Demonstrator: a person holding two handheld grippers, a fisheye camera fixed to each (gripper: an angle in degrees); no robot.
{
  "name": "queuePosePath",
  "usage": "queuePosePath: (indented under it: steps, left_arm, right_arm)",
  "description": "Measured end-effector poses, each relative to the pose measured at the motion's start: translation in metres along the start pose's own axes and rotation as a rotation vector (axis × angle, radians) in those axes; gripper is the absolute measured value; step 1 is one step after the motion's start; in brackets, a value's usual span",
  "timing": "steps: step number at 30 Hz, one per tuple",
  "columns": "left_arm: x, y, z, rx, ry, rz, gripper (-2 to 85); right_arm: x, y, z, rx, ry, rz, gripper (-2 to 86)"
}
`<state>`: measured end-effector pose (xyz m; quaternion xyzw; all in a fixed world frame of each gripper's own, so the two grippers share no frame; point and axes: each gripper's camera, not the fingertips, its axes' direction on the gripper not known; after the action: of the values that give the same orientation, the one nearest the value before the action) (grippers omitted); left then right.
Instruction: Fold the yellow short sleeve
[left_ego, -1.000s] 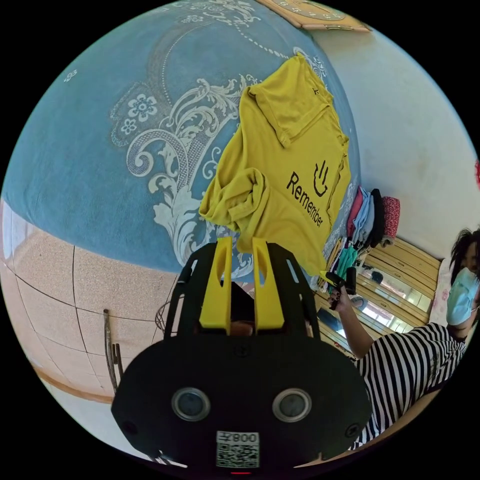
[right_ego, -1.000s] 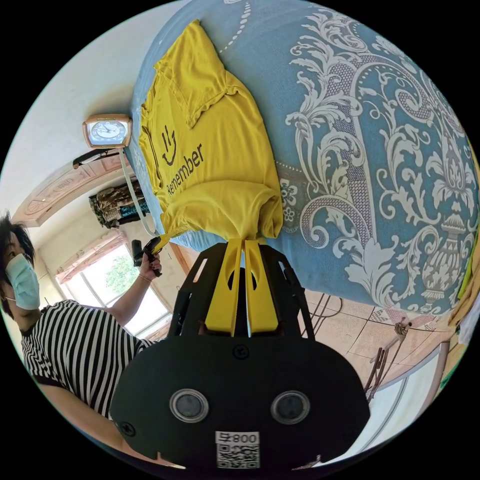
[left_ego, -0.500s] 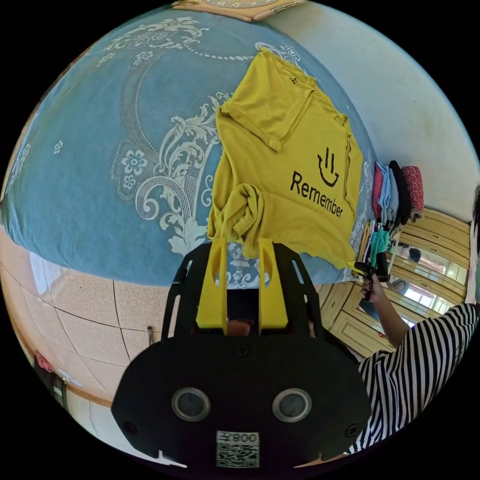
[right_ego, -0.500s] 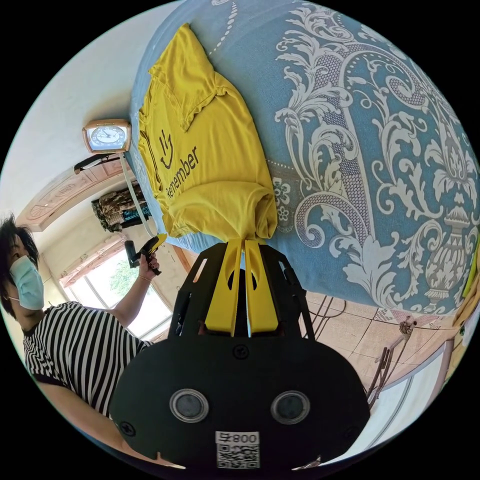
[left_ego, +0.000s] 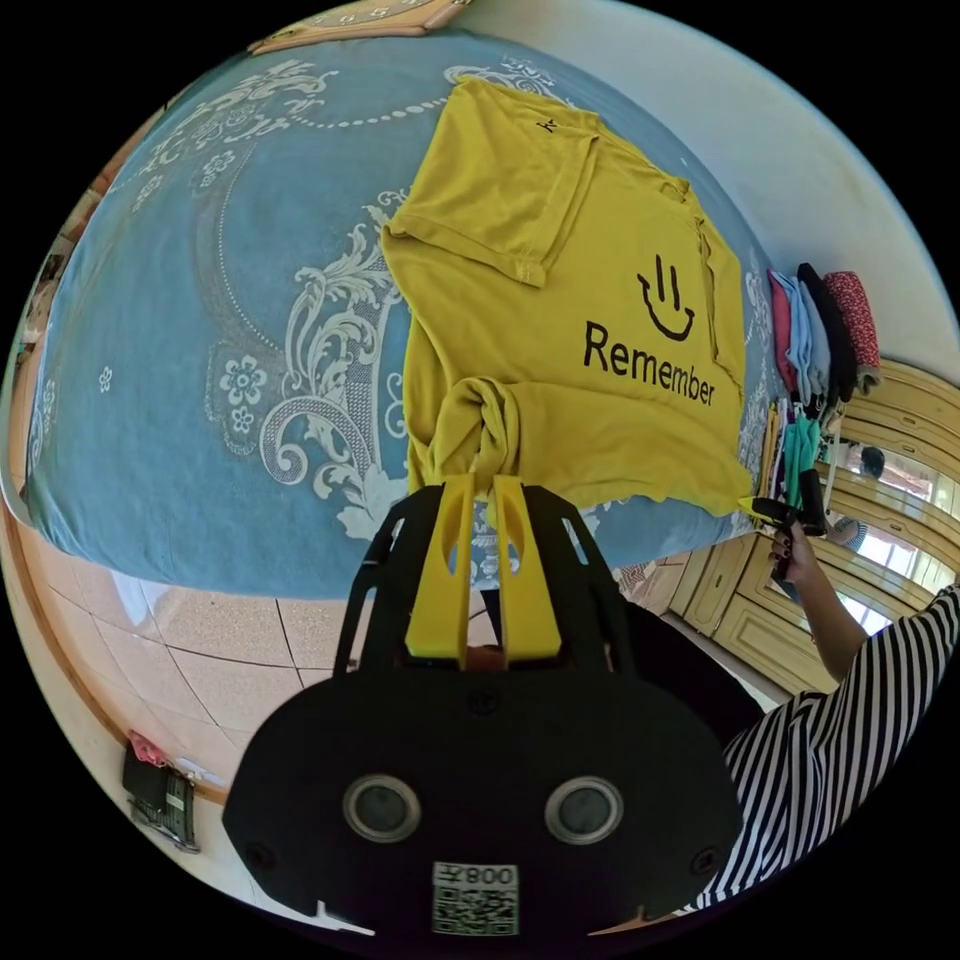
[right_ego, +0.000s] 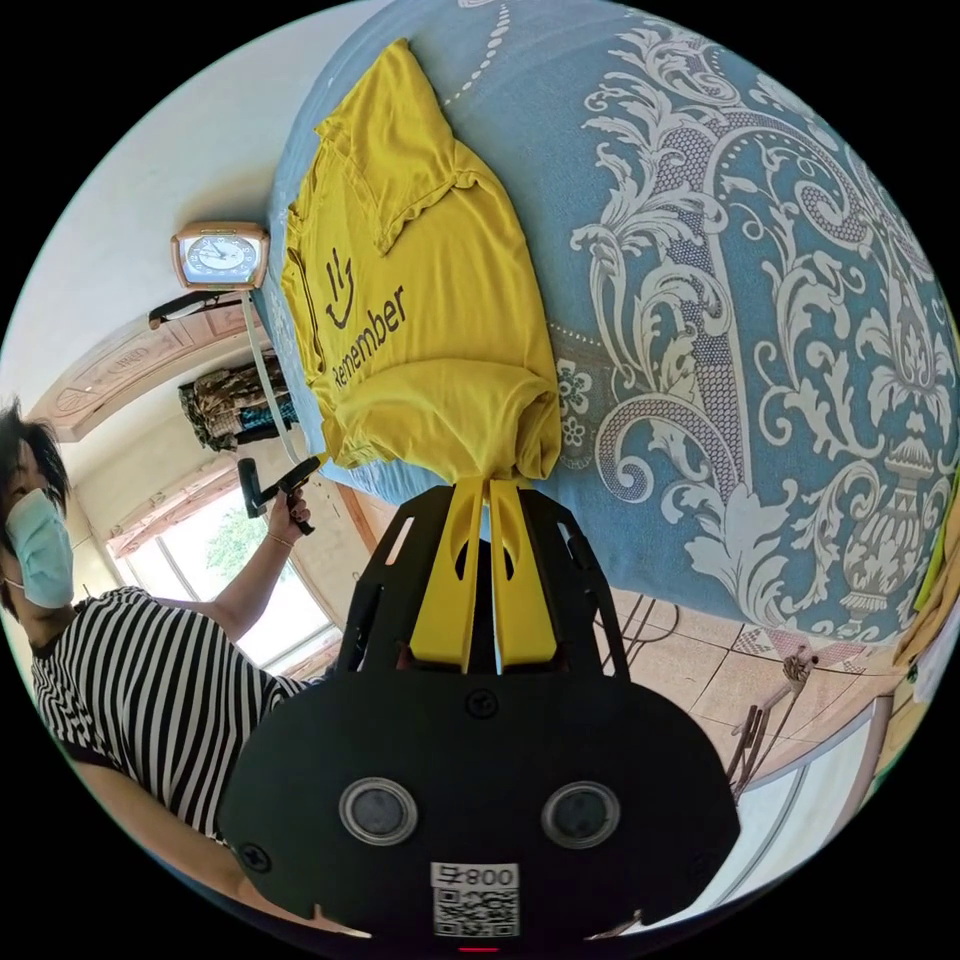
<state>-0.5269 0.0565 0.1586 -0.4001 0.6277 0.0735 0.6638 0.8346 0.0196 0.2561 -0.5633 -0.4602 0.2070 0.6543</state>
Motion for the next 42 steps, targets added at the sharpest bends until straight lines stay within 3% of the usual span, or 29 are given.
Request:
queuePosePath:
  steps: [26, 34, 42]
  left_arm:
    - [0.029, -0.048, -0.06, 0.023, 0.196, -0.098, 1.5]
    - [0.029, -0.074, -0.142, 0.29, 0.396, -0.118, 1.4]
    - [0.032, -0.109, -0.174, 0.394, 0.513, -0.11, 1.4]
  right_arm:
    - [-0.091, 0.032, -0.036, 0.067, 0.089, -0.018, 0.3]
    - [-0.156, 0.025, -0.105, 0.152, -0.097, -0.198, 0.3]
    - [-0.201, 0.017, -0.131, 0.211, -0.189, -0.247, 0.4]
